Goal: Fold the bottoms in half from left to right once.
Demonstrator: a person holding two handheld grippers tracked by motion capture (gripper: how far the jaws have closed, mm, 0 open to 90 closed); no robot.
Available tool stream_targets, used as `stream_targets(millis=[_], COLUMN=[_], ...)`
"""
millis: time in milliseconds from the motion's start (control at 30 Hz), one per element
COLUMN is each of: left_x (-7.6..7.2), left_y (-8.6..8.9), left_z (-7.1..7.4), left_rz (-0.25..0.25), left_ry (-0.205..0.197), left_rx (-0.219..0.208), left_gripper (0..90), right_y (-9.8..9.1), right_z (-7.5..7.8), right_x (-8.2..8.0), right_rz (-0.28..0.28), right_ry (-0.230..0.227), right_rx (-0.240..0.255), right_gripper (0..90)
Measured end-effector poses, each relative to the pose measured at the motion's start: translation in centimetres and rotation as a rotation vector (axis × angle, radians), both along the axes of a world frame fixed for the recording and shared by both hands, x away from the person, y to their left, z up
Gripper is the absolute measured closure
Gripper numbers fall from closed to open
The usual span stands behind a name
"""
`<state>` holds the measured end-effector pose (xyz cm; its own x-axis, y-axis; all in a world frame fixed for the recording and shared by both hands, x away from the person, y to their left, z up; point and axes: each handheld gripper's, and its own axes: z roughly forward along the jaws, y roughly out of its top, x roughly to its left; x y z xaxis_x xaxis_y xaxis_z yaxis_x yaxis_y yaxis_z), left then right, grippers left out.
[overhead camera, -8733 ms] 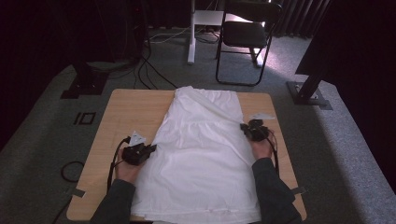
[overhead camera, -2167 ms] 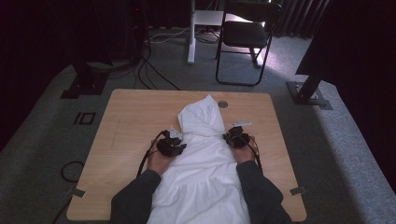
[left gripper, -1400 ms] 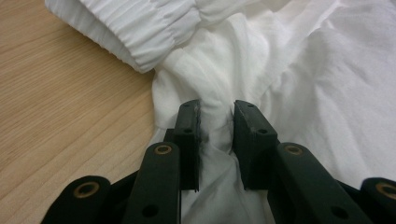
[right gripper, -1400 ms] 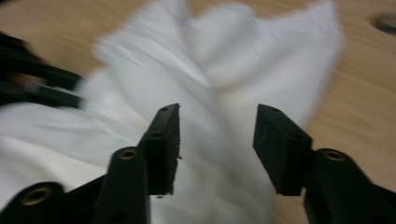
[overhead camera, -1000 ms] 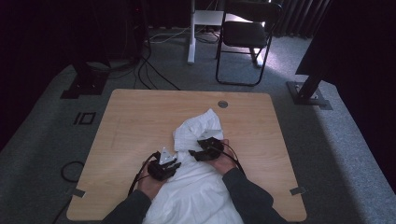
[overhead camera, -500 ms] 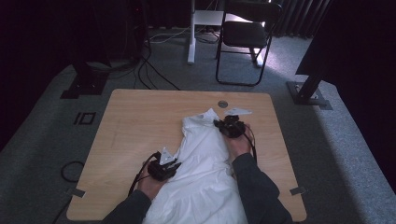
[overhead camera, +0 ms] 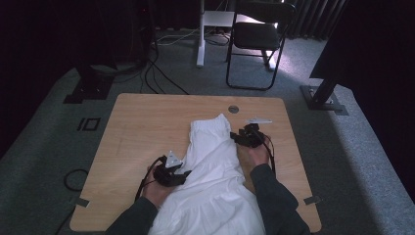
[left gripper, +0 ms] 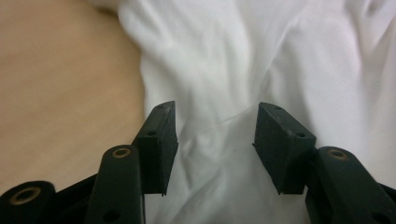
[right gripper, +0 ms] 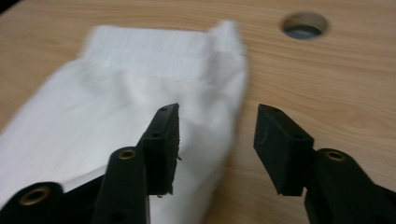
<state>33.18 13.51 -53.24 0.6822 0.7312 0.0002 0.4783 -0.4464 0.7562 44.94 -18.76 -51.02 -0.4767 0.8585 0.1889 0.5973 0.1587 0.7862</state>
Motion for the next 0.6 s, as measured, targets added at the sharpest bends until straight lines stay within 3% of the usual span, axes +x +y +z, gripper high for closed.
stream_targets(millis=[100,167,200,233,267,300,400,500,600], left_x=[0.8,1.9,1.9,3.7,4.5,5.4,7.8,9.6,10.6], left_y=[0.0,-0.5,-0.5,-1.5,-1.9,-2.4,-3.9,-5.2,-5.7], left_z=[1.7,2.9,2.9,3.9,4.1,4.2,3.7,2.1,0.2], left_rz=[0.005,0.010,0.010,0.013,0.019,0.027,0.035,0.051,0.074], left_ry=[-0.032,-0.051,-0.051,-0.070,-0.074,-0.071,-0.045,-0.016,0.028], left_rx=[-0.007,-0.007,-0.007,0.007,0.009,0.008,0.008,0.038,0.092], left_gripper=[47.5,47.5,47.5,47.5,47.5,47.5,48.4,50.1,54.0], right_y=[0.9,1.5,1.5,1.6,1.8,1.9,2.1,2.3,2.5], right_z=[-0.4,-1.4,-1.4,-1.9,-3.2,-3.5,-3.9,-3.9,-4.0], right_x=[-0.9,-0.9,-0.9,-0.7,-0.2,-0.2,-0.3,-0.5,-1.0], right_rz=[0.078,0.091,0.091,0.089,0.079,0.079,0.064,0.062,0.062], right_ry=[-0.002,0.019,0.019,0.029,0.069,0.079,0.069,0.065,0.053], right_rx=[-0.060,-0.116,-0.116,-0.135,-0.141,-0.141,-0.165,-0.180,-0.185], right_gripper=[46.5,46.7,46.7,47.8,54.6,60.5,72.5,78.2,81.9])
